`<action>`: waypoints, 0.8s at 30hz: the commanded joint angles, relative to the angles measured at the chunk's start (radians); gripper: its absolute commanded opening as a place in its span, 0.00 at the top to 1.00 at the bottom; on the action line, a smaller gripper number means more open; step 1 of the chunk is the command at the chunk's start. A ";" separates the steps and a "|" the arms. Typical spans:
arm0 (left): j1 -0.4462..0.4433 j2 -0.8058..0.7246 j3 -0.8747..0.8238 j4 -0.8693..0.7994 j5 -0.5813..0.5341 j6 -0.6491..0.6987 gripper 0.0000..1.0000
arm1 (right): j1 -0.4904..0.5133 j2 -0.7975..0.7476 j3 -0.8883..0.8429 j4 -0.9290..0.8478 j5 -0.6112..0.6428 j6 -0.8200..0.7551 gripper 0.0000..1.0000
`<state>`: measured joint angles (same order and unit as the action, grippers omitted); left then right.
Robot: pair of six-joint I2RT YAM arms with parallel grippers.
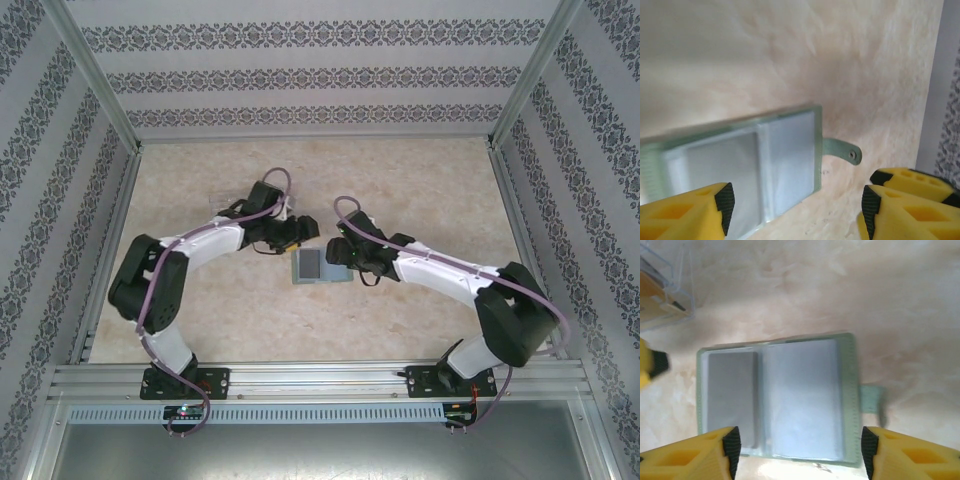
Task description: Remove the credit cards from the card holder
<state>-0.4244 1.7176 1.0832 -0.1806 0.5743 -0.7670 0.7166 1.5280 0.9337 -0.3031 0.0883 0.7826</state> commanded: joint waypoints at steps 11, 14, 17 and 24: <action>0.101 -0.124 -0.103 -0.162 -0.104 0.063 0.24 | 0.067 0.288 0.248 -0.186 0.005 -0.072 0.27; 0.100 -0.113 -0.107 -0.144 -0.056 0.056 0.26 | 0.070 0.327 0.266 -0.207 0.004 -0.077 0.29; 0.098 -0.099 -0.102 -0.133 -0.018 0.055 0.28 | 0.071 0.353 0.274 -0.221 0.012 -0.077 0.30; 0.091 -0.053 -0.092 -0.087 0.084 0.034 0.38 | 0.071 0.390 0.265 -0.235 0.029 -0.074 0.40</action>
<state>-0.3321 1.6398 0.9817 -0.3000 0.5922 -0.7322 0.7769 1.8839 1.1919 -0.4908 0.0937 0.7151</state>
